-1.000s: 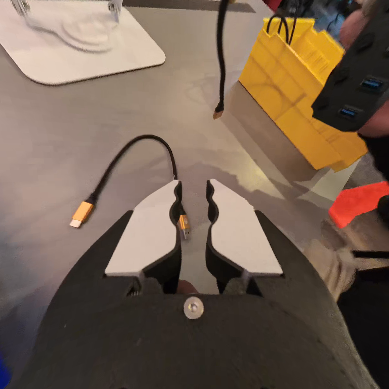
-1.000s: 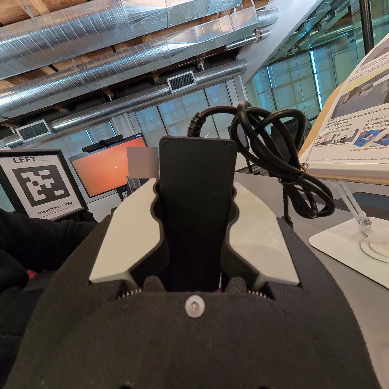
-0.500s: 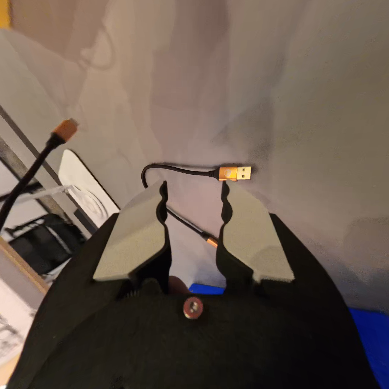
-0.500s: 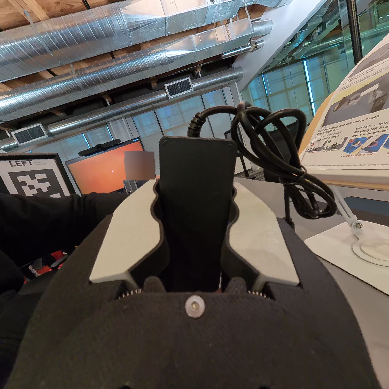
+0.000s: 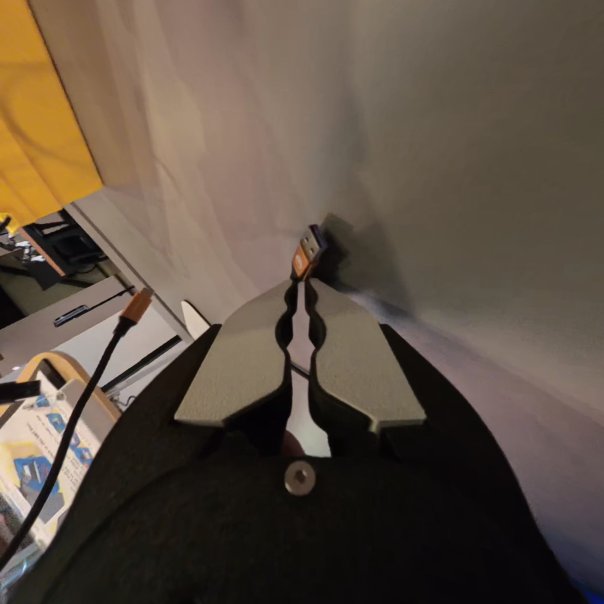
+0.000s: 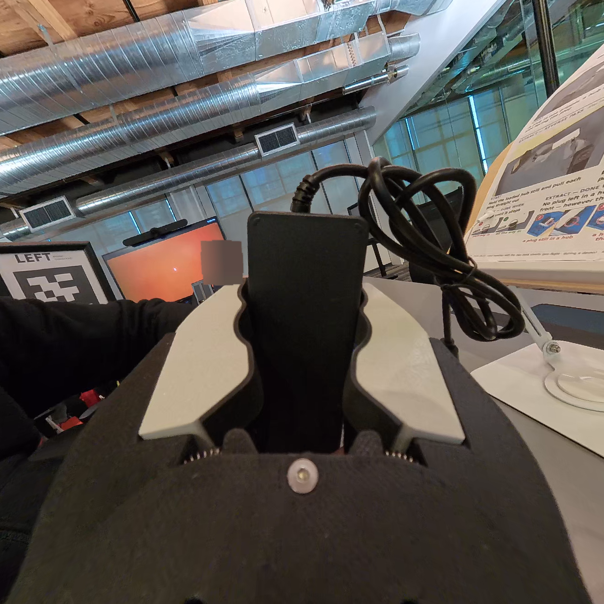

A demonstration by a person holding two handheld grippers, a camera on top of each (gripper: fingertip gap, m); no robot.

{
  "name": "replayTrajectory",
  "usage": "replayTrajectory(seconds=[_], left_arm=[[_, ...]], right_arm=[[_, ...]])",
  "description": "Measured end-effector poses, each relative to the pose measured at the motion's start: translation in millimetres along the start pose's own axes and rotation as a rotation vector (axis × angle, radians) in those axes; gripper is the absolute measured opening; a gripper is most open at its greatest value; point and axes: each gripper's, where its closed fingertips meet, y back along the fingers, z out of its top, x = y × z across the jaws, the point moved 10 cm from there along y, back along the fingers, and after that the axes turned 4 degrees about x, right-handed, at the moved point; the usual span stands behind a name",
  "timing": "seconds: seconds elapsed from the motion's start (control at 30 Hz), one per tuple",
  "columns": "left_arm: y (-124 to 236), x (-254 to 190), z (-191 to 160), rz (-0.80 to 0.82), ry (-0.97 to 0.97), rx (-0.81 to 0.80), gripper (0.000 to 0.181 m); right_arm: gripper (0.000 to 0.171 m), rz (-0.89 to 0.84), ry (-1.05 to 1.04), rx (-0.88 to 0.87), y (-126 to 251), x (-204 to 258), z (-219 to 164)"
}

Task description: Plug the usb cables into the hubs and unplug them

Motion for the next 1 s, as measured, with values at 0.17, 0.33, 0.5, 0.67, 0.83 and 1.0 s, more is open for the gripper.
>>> replayTrajectory(seconds=[0.17,0.33,0.5,0.67,0.83,1.0], left_arm=[[-6,3,8,0.031,0.1,0.033,0.0],[-3,10,10,0.15,0.15,0.028,0.023],[-8,17,6,0.101,0.067,-0.029,0.031],[-20,31,17,-0.003,0.047,-0.11,0.005],[-28,46,22,-0.065,0.101,-0.123,0.006],[-28,50,24,-0.097,0.182,-0.061,0.004]], right_arm=[[0.061,-0.003,0.001,0.003,0,0,0],[0.061,-0.002,0.001,0.006,-1,1,-1],[0.061,0.005,0.001,0.019,-4,2,-3],[0.06,0.004,0.001,0.012,-3,1,-2],[0.06,0.001,0.001,-0.004,1,0,1],[0.06,0.0,0.008,-0.005,1,1,2]])
